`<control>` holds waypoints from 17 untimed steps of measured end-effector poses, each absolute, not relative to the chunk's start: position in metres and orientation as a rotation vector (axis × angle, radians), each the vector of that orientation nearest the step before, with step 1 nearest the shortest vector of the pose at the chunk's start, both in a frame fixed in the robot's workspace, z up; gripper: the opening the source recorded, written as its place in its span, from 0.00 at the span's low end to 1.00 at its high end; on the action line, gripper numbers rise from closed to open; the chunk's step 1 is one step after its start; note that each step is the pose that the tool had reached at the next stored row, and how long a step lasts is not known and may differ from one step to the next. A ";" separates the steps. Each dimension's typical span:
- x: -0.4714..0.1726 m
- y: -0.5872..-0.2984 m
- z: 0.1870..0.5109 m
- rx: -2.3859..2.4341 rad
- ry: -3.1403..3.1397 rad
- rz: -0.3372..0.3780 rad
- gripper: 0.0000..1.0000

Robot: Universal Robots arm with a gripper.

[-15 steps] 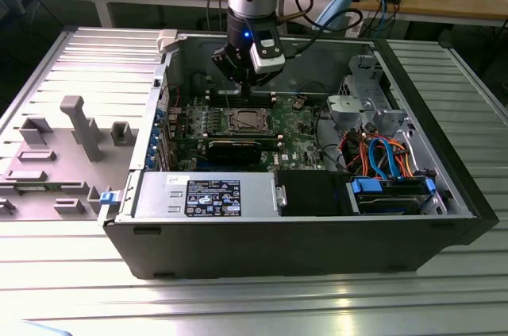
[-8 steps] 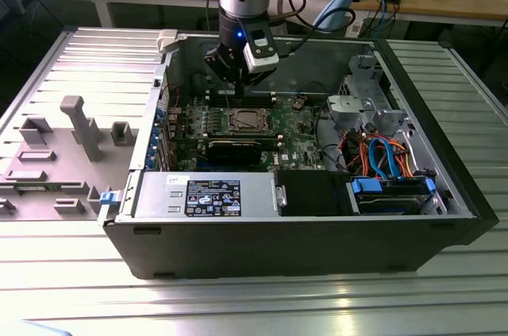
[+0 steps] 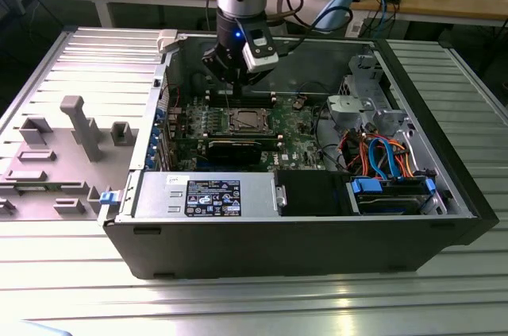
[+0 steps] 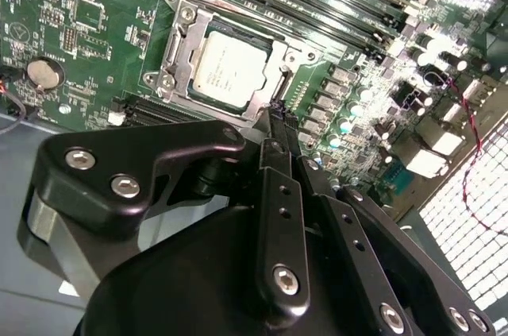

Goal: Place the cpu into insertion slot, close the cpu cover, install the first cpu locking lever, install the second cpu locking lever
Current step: 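Install the first cpu locking lever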

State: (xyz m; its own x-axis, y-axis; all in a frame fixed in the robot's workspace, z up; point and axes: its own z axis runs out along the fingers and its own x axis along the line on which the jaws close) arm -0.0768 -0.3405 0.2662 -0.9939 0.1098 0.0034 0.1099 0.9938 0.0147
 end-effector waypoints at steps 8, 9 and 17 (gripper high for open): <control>-0.081 -0.341 0.266 -0.171 -3.182 -0.028 0.11; -0.081 -0.341 0.266 -0.171 -3.182 -0.028 0.11; -0.081 -0.341 0.266 -0.169 -3.182 -0.028 0.11</control>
State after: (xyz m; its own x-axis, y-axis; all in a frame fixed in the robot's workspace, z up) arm -0.0810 -0.3405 0.2660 -0.9933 0.1065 -0.0443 0.1057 0.9942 0.0199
